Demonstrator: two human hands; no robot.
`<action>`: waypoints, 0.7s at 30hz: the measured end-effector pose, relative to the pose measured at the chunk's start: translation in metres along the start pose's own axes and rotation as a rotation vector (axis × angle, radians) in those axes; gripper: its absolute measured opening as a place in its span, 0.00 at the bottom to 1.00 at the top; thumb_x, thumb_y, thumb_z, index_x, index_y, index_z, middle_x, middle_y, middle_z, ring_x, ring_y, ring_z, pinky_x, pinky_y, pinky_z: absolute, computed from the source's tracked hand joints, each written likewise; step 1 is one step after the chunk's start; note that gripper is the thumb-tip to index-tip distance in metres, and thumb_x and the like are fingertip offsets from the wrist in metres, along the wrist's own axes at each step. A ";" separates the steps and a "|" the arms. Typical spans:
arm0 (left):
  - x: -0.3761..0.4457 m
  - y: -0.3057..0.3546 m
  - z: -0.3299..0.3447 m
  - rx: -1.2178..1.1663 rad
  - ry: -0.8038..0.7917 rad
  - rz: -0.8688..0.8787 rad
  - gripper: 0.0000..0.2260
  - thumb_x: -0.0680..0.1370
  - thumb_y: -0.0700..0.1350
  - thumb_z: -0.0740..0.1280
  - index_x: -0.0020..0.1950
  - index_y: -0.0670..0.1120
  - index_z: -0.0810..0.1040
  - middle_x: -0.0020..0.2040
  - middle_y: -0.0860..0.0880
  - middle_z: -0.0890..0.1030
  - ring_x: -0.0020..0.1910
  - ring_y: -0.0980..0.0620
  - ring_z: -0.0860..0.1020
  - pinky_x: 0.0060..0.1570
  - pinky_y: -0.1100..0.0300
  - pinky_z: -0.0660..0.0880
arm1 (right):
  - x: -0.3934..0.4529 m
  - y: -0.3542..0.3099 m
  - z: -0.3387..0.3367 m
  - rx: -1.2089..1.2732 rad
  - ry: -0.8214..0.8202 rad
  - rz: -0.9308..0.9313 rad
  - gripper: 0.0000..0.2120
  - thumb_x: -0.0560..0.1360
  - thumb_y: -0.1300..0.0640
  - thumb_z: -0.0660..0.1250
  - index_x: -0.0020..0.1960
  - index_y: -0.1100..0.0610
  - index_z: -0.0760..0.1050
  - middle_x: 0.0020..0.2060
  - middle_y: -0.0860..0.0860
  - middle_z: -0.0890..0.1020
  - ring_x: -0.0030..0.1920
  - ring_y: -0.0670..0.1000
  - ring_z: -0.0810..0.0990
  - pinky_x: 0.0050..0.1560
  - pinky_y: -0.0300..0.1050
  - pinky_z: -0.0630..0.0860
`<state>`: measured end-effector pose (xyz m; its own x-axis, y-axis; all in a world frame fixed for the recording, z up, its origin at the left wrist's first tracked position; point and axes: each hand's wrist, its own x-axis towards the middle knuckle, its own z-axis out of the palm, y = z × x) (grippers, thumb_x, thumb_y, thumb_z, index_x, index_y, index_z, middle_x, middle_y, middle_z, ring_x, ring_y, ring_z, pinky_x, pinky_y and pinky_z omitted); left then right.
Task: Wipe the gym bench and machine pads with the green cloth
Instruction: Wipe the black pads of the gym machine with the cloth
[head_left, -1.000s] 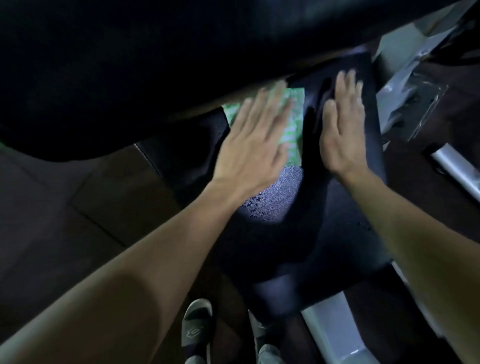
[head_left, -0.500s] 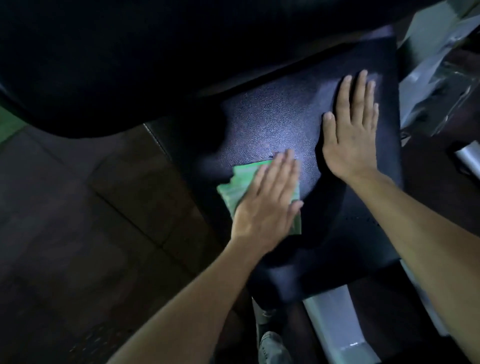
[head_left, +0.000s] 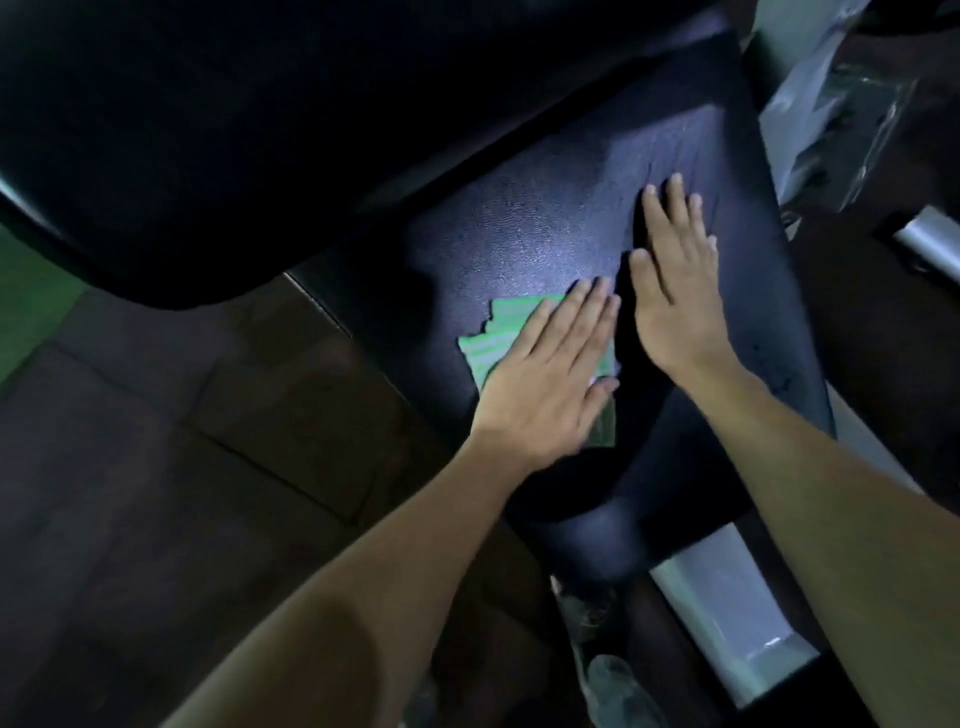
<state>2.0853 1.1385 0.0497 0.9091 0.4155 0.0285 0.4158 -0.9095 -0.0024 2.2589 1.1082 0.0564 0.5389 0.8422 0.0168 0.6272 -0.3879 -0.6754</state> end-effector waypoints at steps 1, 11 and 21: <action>0.004 -0.013 -0.008 0.009 -0.011 0.044 0.32 0.85 0.57 0.52 0.84 0.40 0.52 0.85 0.42 0.50 0.84 0.45 0.50 0.82 0.48 0.49 | -0.001 -0.005 0.000 0.076 0.040 0.029 0.25 0.87 0.55 0.51 0.83 0.52 0.56 0.84 0.50 0.52 0.84 0.52 0.47 0.82 0.55 0.41; 0.024 -0.146 -0.084 -0.251 -0.040 -0.198 0.22 0.87 0.43 0.50 0.79 0.34 0.64 0.77 0.34 0.68 0.71 0.46 0.70 0.68 0.62 0.60 | -0.039 -0.133 0.097 -0.209 0.338 0.218 0.29 0.84 0.51 0.48 0.83 0.60 0.52 0.84 0.56 0.53 0.84 0.55 0.50 0.83 0.58 0.48; 0.036 -0.119 -0.051 0.039 -0.007 0.204 0.30 0.85 0.52 0.51 0.84 0.39 0.50 0.85 0.41 0.49 0.84 0.42 0.48 0.81 0.47 0.46 | -0.139 -0.046 0.102 -0.289 0.426 0.838 0.32 0.84 0.48 0.42 0.83 0.63 0.48 0.84 0.58 0.50 0.84 0.58 0.49 0.82 0.63 0.51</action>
<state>2.0669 1.2608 0.1023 0.9747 0.2230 0.0165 0.2236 -0.9736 -0.0459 2.0977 1.0476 0.0102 0.9942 0.0692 -0.0824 0.0324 -0.9226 -0.3844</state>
